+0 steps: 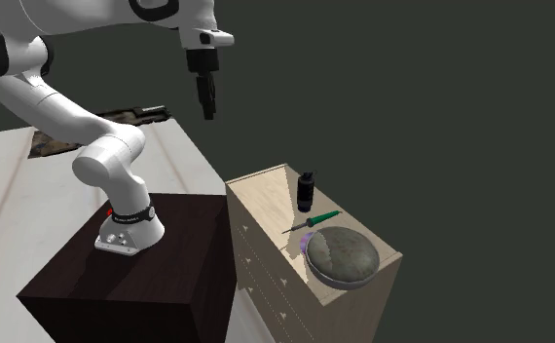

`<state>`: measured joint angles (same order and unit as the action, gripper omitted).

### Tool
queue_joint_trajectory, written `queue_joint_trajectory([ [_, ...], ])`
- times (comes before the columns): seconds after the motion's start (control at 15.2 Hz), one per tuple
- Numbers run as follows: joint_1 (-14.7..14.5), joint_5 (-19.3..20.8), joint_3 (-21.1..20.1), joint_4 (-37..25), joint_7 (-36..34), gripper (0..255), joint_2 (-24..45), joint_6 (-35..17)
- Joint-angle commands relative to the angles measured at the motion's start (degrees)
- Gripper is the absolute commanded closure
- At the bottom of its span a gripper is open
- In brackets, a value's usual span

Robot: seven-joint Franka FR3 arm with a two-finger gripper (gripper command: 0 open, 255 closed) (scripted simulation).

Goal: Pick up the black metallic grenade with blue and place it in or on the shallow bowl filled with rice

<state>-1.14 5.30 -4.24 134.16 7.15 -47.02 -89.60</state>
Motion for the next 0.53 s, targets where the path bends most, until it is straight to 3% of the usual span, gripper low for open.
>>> queue_joint_trajectory([
  [0.0, 0.0, 0.0, 0.0, 0.0, 0.0, 0, 0.0, 0.0],
  [0.46, -0.4, -0.9, 0.9, -0.6, 1.0, 0, 12.8, -11.6],
])
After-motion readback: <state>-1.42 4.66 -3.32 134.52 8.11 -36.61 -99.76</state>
